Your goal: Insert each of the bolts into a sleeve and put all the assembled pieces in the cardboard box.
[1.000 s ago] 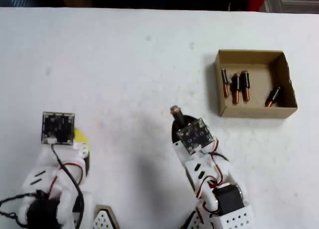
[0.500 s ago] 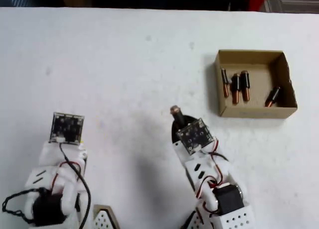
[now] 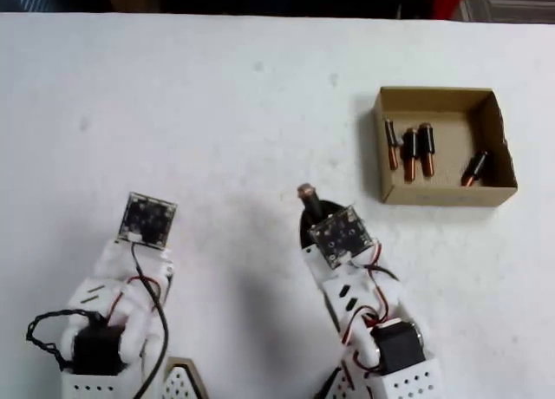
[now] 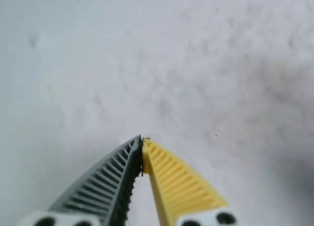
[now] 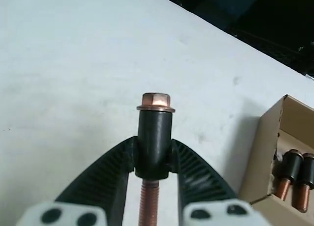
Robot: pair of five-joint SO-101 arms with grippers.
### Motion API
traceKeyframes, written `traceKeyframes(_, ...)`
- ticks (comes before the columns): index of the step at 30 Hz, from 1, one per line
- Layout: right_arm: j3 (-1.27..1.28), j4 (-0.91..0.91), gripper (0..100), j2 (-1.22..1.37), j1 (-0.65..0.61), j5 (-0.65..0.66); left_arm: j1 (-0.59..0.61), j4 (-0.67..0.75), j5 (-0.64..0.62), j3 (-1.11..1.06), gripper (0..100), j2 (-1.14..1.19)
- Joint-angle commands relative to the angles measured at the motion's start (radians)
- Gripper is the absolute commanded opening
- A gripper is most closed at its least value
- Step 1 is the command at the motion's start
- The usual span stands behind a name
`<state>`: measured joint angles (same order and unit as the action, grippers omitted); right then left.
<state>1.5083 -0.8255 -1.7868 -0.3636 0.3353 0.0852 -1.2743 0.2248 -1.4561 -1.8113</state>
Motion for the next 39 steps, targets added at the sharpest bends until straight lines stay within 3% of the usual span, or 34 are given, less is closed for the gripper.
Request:
traceKeyframes(1, -0.069, 0.001, 1.6, -0.012, 0.031, -0.003, -0.019, 0.028, -0.031, -0.014, 2, -0.005)
traceKeyframes(13, -0.071, 0.001, 1.6, -0.010, 0.107, 0.000, -0.016, 0.029, -0.031, -0.219, 2, -0.005)
traceKeyframes(17, -0.071, -0.004, 1.6, -0.005, 0.116, 0.064, -0.016, 0.002, -0.032, -0.236, 2, -0.002)
traceKeyframes(27, -0.235, -0.082, 1.6, 0.019, 0.248, 0.061, -0.021, -0.008, -0.107, -0.236, 2, -0.001)
traceKeyframes(39, -0.707, -0.090, 1.6, 0.716, 0.435, 0.060, -0.022, -0.009, -0.112, -0.236, 2, -0.001)
